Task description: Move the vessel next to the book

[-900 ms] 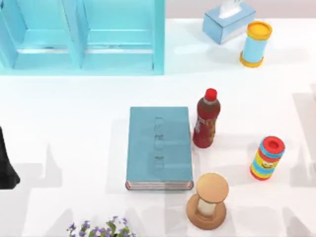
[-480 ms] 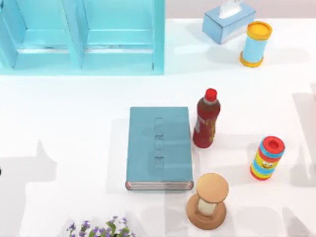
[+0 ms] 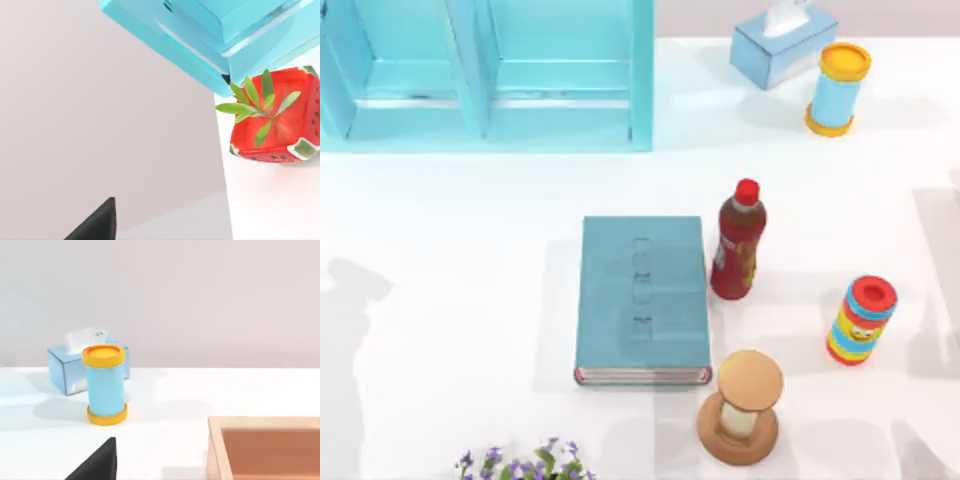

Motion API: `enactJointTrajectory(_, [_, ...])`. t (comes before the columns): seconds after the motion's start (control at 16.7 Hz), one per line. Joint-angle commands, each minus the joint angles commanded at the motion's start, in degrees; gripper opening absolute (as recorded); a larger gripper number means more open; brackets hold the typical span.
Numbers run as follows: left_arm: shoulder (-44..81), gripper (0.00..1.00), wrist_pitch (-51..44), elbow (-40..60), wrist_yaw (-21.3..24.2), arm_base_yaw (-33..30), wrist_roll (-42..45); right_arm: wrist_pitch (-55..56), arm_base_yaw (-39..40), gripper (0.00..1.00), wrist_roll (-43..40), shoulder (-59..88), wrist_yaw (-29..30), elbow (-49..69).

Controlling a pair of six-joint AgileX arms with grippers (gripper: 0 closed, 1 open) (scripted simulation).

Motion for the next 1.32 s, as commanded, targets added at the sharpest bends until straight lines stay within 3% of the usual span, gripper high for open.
enactJointTrajectory(0.42, [30.6, 1.0, -24.0, 19.8, 0.6, 12.6, 46.5, 0.0, 0.0, 1.0, 0.0, 0.0, 0.0, 0.0])
enactJointTrajectory(0.66, [46.3, 1.0, -33.7, 27.1, 1.6, 17.9, 65.6, 0.0, 0.0, 1.0, 0.0, 0.0, 0.0, 0.0])
enactJointTrajectory(1.02, [60.3, 1.0, -40.4, 33.2, 2.8, 22.5, 80.8, 0.0, 0.0, 1.0, 0.0, 0.0, 0.0, 0.0])
enactJointTrajectory(1.32, [62.2, 1.0, -40.9, 34.8, 3.0, 23.1, 83.6, 0.0, 0.0, 1.0, 0.0, 0.0, 0.0, 0.0])
